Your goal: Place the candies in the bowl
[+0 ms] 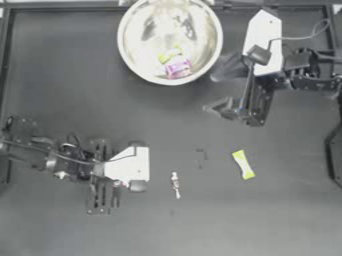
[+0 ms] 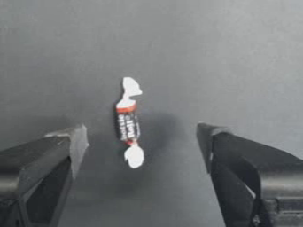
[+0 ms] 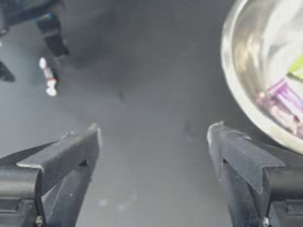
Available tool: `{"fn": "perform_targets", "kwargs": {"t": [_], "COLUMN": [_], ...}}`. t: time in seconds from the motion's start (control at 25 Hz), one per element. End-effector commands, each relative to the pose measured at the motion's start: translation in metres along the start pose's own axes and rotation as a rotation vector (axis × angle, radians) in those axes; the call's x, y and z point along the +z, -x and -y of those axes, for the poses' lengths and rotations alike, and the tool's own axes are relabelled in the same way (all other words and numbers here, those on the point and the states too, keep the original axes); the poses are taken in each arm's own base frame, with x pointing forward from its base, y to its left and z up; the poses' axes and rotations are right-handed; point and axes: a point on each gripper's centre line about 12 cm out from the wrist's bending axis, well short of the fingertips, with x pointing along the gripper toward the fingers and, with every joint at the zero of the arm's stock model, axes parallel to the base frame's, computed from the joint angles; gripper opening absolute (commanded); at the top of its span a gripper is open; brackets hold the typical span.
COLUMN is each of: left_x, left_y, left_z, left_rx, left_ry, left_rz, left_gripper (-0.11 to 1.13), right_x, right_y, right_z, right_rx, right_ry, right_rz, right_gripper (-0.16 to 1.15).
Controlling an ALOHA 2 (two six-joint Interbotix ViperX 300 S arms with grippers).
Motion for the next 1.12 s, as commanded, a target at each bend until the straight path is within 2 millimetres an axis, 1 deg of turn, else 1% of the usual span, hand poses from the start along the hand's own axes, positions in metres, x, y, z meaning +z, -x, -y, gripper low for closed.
{"fn": "perform_targets", "kwargs": {"t": [0.04,0.24,0.56,0.8,0.88,0.96,1.12], "left_x": [0.008,0.006,0.006,0.006,0.006,0.006,0.005], "left_y": [0.005,-0.002,-0.006,-0.013,-0.013,-0.013,-0.015], "left_z": [0.002,0.002,0.001,0.001,0.0,0.0,-0.001], "left_rx": [-0.006,-0.002,0.0,0.0,0.001,0.0,0.002], "left_ry": [-0.002,-0.002,0.003,0.005,0.008,0.008,0.009], "left_rz": [0.025,0.006,0.005,0.005,0.003,0.005,-0.001], "left_gripper": [1.03,1.02,1.02,1.01,0.97,0.91,0.69], "right_x": [0.01,0.012,0.012,0.012,0.012,0.012,0.013], "right_y": [0.009,0.009,0.009,0.009,0.009,0.009,0.009], "right_z": [-0.003,-0.004,-0.007,-0.008,-0.008,-0.008,-0.01], "right_rx": [0.008,0.012,0.017,0.02,0.02,0.02,0.024], "right_ry": [-0.002,0.001,0.004,0.006,0.006,0.006,0.009], "right_rz": [0.048,0.06,0.066,0.066,0.067,0.069,0.076], "right_gripper": [1.0,1.0,1.0,1.0,1.0,1.0,1.0]}}
